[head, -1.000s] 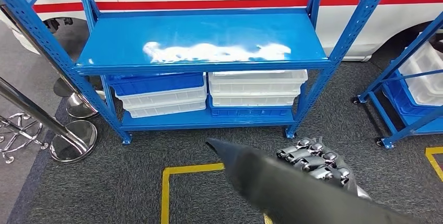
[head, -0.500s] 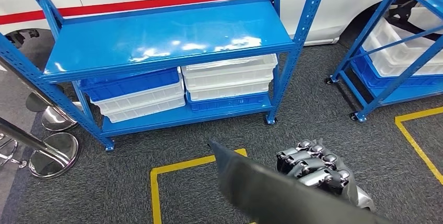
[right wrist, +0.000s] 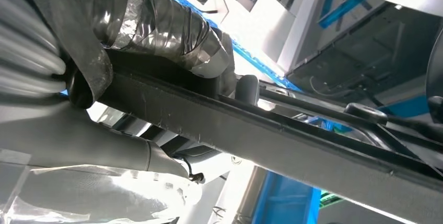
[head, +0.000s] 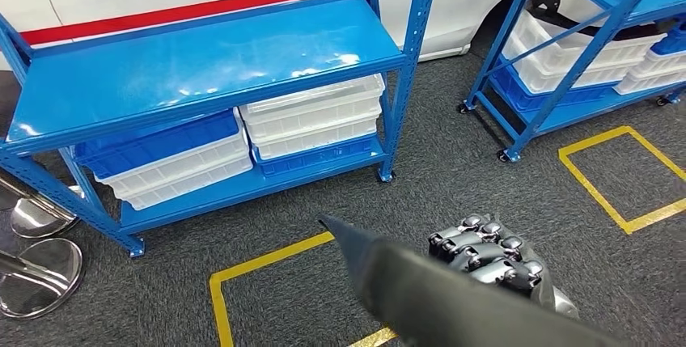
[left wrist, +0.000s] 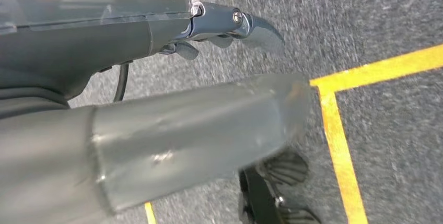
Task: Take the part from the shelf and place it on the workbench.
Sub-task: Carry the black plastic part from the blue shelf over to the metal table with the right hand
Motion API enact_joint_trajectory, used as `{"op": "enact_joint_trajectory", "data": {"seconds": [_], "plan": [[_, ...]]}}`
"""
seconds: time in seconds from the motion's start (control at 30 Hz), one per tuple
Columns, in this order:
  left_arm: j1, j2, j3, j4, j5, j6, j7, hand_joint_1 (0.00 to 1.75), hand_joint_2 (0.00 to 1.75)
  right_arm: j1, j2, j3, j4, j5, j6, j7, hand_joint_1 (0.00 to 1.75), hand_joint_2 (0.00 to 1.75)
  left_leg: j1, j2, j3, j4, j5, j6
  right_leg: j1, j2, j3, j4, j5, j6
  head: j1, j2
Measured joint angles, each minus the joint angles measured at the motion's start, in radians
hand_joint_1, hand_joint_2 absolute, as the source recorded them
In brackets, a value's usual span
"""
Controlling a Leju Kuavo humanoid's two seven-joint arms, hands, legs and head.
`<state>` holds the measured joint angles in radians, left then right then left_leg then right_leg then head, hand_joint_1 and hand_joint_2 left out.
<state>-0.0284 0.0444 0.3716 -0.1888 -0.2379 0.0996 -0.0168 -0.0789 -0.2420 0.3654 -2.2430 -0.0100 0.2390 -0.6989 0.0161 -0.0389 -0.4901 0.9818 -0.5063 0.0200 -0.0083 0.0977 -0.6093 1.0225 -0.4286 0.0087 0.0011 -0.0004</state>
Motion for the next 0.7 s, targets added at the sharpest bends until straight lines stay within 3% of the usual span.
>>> {"op": "enact_joint_trajectory", "data": {"seconds": [0.03, 0.1, 0.17, 0.2, 0.23, 0.27, 0.3, 0.37, 0.4, 0.47, 0.5, 0.57, 0.63, 0.67, 0.7], "plan": [[0.000, 0.000, -0.002, 0.000, -0.002, 0.001, 0.000, 0.00, 0.00, 0.000, -0.001, 0.000, 0.000, 0.000, 0.001, 0.000, 1.73, 1.75, 0.003, 0.013, -0.001, -0.004, 0.006, 0.006, 0.001, -0.016, -0.011, 0.021, -0.016, 0.005, 0.000, 0.000], [0.001, -0.001, -0.007, 0.000, -0.004, 0.001, -0.001, 0.00, 0.00, 0.000, -0.004, -0.001, 0.002, 0.000, 0.003, 0.000, 1.73, 1.75, 0.003, 0.039, -0.007, -0.007, 0.014, 0.015, 0.000, -0.063, -0.054, 0.118, -0.080, 0.013, 0.000, 0.000], [0.004, -0.001, -0.009, 0.000, -0.005, 0.001, -0.002, 0.00, 0.00, 0.002, -0.005, -0.002, 0.006, 0.000, 0.007, 0.000, 1.73, 1.75, 0.002, 0.065, -0.012, -0.006, 0.016, 0.017, -0.005, -0.084, -0.102, 0.237, -0.136, 0.021, 0.000, 0.000], [0.004, -0.001, -0.010, 0.000, -0.006, 0.001, -0.002, 0.00, 0.00, 0.003, -0.006, -0.002, 0.008, 0.000, 0.010, 0.000, 1.73, 1.75, 0.002, 0.079, -0.013, -0.006, 0.017, 0.016, -0.007, -0.088, -0.110, 0.264, -0.141, 0.025, 0.000, 0.000], [0.003, -0.002, -0.011, 0.000, -0.007, 0.001, -0.002, 0.00, 0.00, 0.003, -0.007, -0.002, 0.010, 0.001, 0.012, 0.000, 1.73, 1.75, 0.002, 0.092, -0.013, -0.006, 0.017, 0.015, -0.009, -0.092, -0.097, 0.252, -0.127, 0.027, 0.001, 0.000], [0.002, -0.002, -0.011, 0.000, -0.008, 0.002, -0.002, 0.00, 0.00, 0.004, -0.008, -0.002, 0.010, 0.002, 0.013, 0.000, 1.73, 1.75, 0.003, 0.103, -0.012, -0.006, 0.017, 0.014, -0.011, -0.100, -0.066, 0.204, -0.100, 0.027, 0.001, 0.000], [0.000, -0.002, -0.012, 0.000, -0.010, 0.003, -0.003, 0.00, 0.00, 0.004, -0.008, -0.002, 0.011, 0.005, 0.013, 0.000, 1.73, 1.75, 0.003, 0.113, -0.010, -0.006, 0.016, 0.011, -0.012, -0.118, -0.022, 0.132, -0.071, 0.026, 0.000, 0.000], [-0.003, -0.003, -0.012, 0.000, -0.014, 0.012, -0.007, 0.00, 0.00, 0.004, -0.009, -0.002, 0.011, 0.015, 0.011, 0.000, 1.73, 1.75, 0.000, 0.130, -0.006, -0.005, 0.013, 0.000, -0.005, -0.158, 0.045, 0.014, -0.041, 0.014, 0.000, 0.000], [-0.004, -0.003, -0.012, 0.000, -0.016, 0.021, -0.011, 0.00, 0.00, 0.006, -0.009, -0.002, 0.011, 0.022, 0.008, 0.000, 1.73, 1.75, -0.001, 0.138, -0.004, -0.005, 0.011, -0.007, 0.000, -0.168, 0.057, -0.012, -0.038, 0.007, 0.000, 0.000], [-0.005, -0.004, -0.012, 0.000, -0.017, 0.036, -0.025, 0.00, 0.00, 0.017, -0.014, -0.002, 0.010, 0.041, -0.005, 0.000, 1.73, 1.75, -0.002, 0.156, -0.001, -0.006, 0.011, -0.021, 0.004, -0.151, 0.050, -0.018, -0.035, -0.010, 0.000, 0.000], [-0.006, -0.004, -0.012, 0.000, -0.016, 0.040, -0.034, 0.00, 0.00, 0.024, -0.017, -0.001, 0.010, 0.049, -0.014, 0.000, 1.73, 1.75, -0.001, 0.155, -0.002, -0.003, 0.007, -0.027, 0.003, -0.141, 0.048, -0.021, -0.031, -0.017, 0.000, 0.000], [-0.006, -0.004, -0.011, 0.000, -0.014, 0.043, -0.056, 0.00, 0.00, 0.039, -0.026, -0.001, 0.010, 0.059, -0.030, 0.000, 1.73, 1.75, 0.003, 0.113, -0.024, 0.051, -0.037, -0.035, -0.002, -0.121, 0.043, -0.027, -0.019, -0.032, 0.000, 0.000], [-0.002, -0.004, -0.010, 0.000, -0.012, 0.051, -0.076, 0.00, 0.00, 0.056, -0.034, -0.001, 0.011, 0.062, -0.041, 0.000, 1.73, 1.75, 0.005, 0.061, -0.081, 0.181, -0.112, -0.037, -0.001, -0.099, 0.035, -0.028, -0.012, -0.041, 0.000, 0.000], [0.000, -0.003, -0.009, 0.000, -0.012, 0.056, -0.082, 0.00, 0.00, 0.065, -0.037, -0.001, 0.012, 0.063, -0.044, 0.000, 1.73, 1.75, 0.005, 0.051, -0.110, 0.246, -0.139, -0.037, 0.001, -0.088, 0.032, -0.028, -0.011, -0.044, 0.000, 0.000], [0.002, -0.003, -0.008, 0.000, -0.012, 0.060, -0.087, 0.00, 0.00, 0.073, -0.040, -0.001, 0.013, 0.062, -0.045, 0.000, 1.73, 1.75, 0.005, 0.047, -0.128, 0.284, -0.145, -0.036, 0.003, -0.075, 0.030, -0.026, -0.010, -0.045, 0.000, 0.000]]}}
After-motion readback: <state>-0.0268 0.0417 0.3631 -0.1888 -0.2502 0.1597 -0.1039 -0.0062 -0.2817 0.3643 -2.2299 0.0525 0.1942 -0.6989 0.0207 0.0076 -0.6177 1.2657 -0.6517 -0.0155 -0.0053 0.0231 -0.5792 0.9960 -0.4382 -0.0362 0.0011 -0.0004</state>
